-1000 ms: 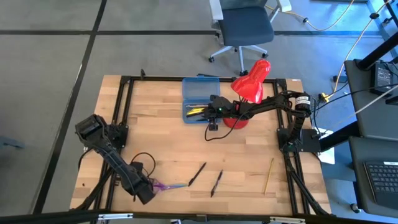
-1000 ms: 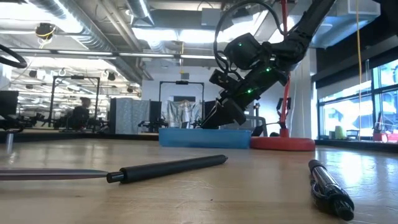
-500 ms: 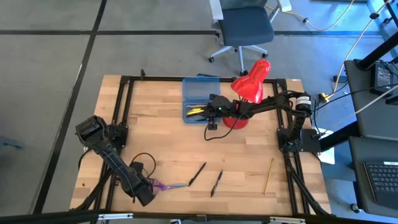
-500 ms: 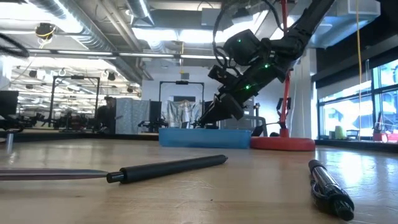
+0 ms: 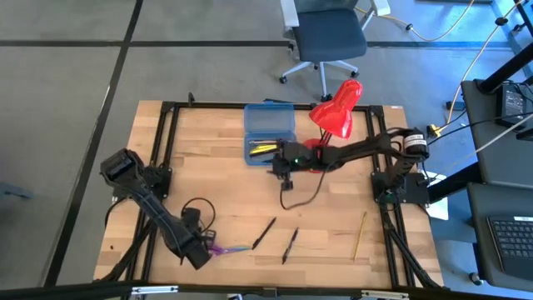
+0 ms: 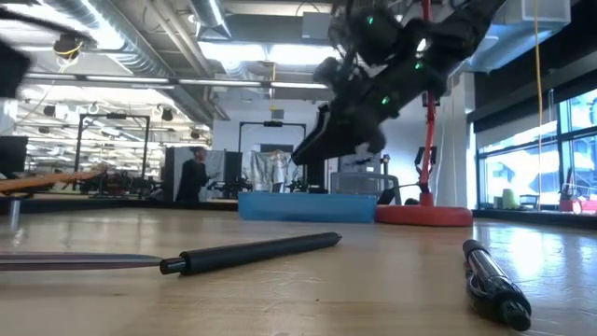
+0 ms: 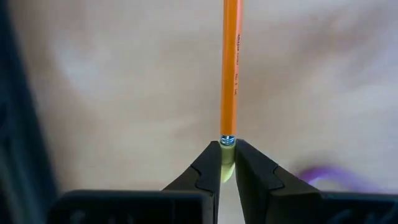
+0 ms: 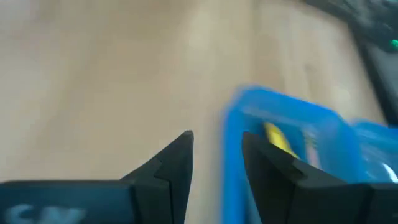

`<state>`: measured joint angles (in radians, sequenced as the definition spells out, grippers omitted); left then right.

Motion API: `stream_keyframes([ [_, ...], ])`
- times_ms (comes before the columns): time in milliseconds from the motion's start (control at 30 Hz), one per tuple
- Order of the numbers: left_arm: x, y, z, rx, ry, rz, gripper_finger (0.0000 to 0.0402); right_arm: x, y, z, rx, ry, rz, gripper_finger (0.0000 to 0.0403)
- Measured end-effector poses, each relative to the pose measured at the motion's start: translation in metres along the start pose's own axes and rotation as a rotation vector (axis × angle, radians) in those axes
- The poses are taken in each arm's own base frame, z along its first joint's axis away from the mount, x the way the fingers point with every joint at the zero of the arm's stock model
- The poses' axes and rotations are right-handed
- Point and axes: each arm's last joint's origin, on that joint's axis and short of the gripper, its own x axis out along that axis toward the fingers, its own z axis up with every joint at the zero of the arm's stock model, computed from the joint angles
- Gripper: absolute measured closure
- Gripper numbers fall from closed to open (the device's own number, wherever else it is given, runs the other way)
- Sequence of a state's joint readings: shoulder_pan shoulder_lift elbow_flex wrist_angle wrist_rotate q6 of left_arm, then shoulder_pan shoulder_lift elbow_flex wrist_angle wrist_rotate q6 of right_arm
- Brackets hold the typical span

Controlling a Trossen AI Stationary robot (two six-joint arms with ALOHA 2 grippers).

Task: Pick & place school supplies into a supply box
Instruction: Put the orange pencil into the blue supply box

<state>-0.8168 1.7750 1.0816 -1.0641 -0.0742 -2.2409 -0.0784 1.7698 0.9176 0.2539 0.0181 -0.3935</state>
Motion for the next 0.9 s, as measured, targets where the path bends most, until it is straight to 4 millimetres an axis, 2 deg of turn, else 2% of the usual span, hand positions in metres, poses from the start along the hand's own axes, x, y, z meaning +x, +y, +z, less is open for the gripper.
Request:
stream_keyframes([
  [267, -0.024, -0.014, 0.042, 0.113, -0.225, -0.218, 0.0374, -0.012, 0.043, 0.018, -0.076, -0.017, 0.134, 0.0260],
  [433, -0.035, -0.023, 0.077, 0.237, -0.342, -0.245, 0.0375, -0.015, 0.064, 0.019, -0.056, 0.031, 0.147, 0.0260],
  [567, -0.038, -0.031, 0.110, 0.349, -0.374, -0.199, 0.0375, -0.018, 0.070, 0.017, 0.083, 0.122, 0.060, 0.0260],
  [700, -0.036, -0.041, 0.144, 0.479, -0.372, -0.166, 0.0374, -0.021, 0.069, 0.018, 0.217, 0.251, 0.049, 0.0260],
  [900, -0.031, -0.059, 0.196, 0.690, -0.363, -0.218, 0.0374, -0.030, 0.066, 0.023, 0.347, 0.438, 0.038, 0.0260],
])
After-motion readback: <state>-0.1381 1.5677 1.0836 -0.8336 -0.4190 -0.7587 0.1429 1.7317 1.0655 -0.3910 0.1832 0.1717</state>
